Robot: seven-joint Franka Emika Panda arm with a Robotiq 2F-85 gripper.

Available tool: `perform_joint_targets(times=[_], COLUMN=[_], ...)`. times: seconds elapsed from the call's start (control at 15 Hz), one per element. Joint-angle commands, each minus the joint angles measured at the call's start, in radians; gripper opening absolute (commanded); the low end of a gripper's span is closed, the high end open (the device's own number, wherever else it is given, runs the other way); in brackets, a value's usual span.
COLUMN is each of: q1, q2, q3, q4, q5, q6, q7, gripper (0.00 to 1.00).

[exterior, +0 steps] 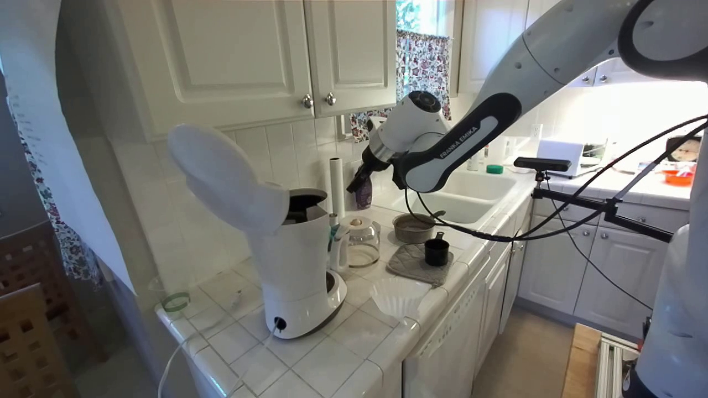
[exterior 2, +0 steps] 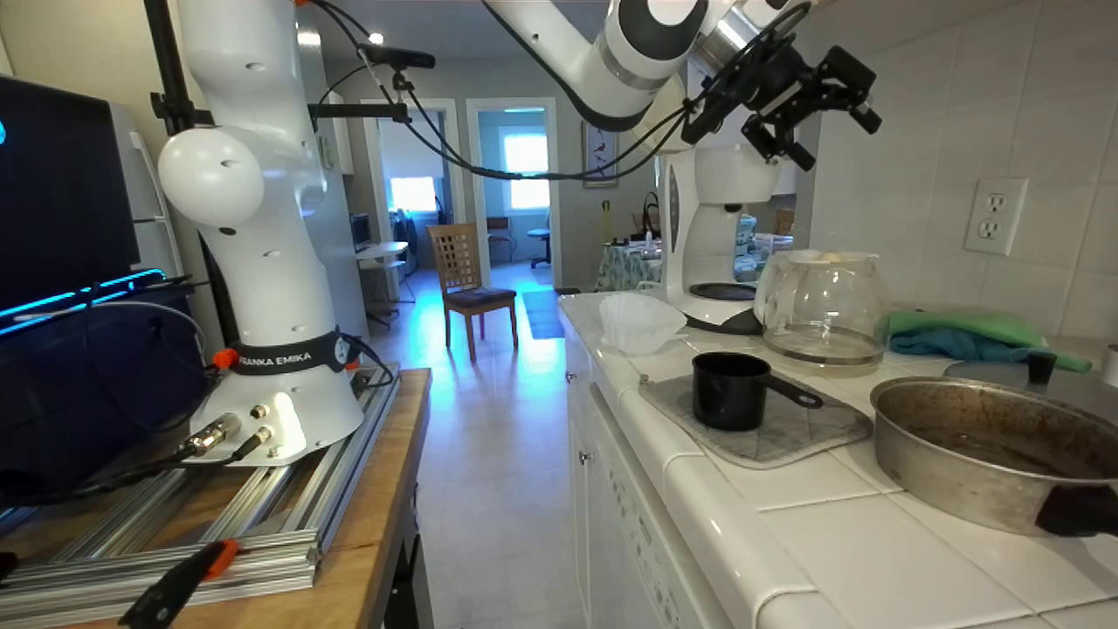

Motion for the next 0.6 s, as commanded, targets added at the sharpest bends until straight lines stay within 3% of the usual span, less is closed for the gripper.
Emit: perform_joint_targets(times=[0.0, 0.4, 0.47, 0.53], q1=[0.035, 0.05, -0.002, -0.011], q2=[-0.02, -0.15, -0.171, -0.195], q3=[-0.041, 0.001, 0.055, 0.065], q4=[0.028, -0.012, -0.012, -0.017], q5=[-0.09, 0.025, 0.049, 0.083], q6=[-0.077, -0.475, -0.535, -0.586], q7=[0.146, 0.266, 0.28, 0.286], gripper=[1.0, 1.0, 1.0, 1.0])
